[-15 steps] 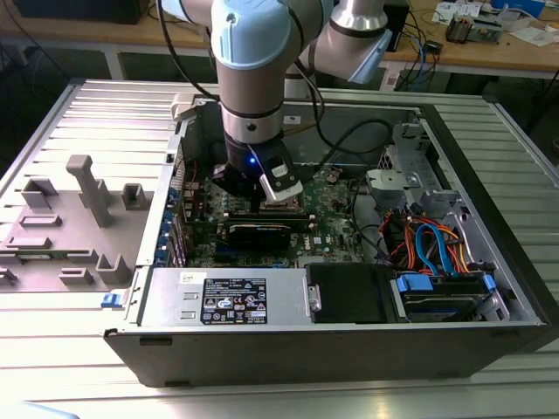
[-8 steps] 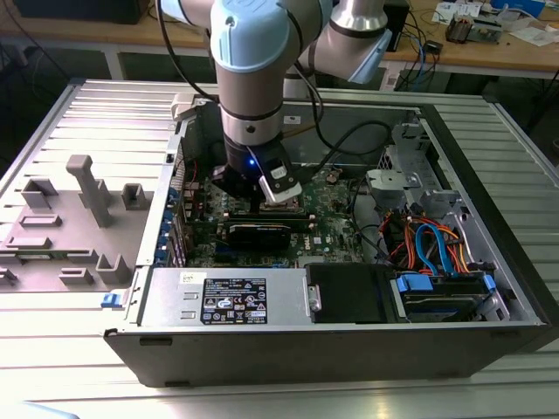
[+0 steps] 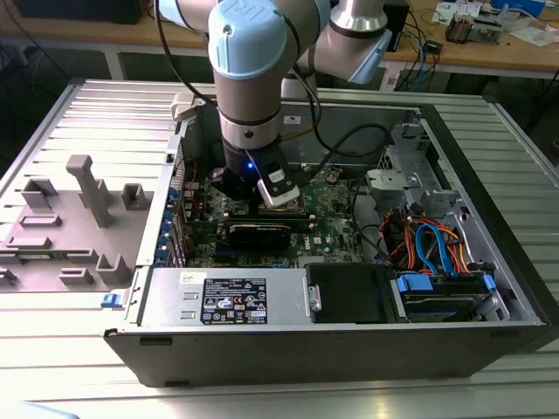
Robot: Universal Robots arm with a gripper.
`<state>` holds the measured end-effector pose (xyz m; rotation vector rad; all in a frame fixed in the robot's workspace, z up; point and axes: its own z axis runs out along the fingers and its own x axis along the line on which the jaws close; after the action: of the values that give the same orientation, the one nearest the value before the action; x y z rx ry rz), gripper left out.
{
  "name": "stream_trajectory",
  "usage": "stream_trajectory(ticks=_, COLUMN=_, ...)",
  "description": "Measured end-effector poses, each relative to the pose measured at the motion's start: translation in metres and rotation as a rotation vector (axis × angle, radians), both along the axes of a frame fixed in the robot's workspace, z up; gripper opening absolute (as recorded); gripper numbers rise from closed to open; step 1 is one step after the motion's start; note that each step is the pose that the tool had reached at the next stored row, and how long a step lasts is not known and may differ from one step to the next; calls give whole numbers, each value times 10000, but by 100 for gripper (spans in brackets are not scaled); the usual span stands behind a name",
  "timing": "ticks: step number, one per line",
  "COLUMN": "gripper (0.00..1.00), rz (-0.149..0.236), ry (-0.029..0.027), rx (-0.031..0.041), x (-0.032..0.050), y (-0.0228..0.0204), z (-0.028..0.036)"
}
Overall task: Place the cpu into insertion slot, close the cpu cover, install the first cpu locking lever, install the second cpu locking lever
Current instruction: 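Install the second cpu locking lever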
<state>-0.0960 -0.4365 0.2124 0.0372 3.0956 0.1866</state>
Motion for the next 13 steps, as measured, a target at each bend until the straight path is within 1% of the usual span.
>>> stream_trajectory(ticks=3, gripper=11, rz=1, ry=-17, rx=95, x=-17, y=0, z=-8)
stream_trajectory(ticks=7, gripper=11, rz=1, ry=-51, rx=200, x=-41, y=0, z=-23)
stream_trajectory(ticks=9, gripper=11, rz=1, ry=-74, rx=299, x=-56, y=0, z=-35)
stream_trajectory(ticks=11, gripper=11, rz=2, ry=-91, rx=352, x=-63, y=0, z=-42)
stream_trajectory(ticks=13, gripper=11, rz=2, ry=-113, rx=437, x=-69, y=0, z=-50)
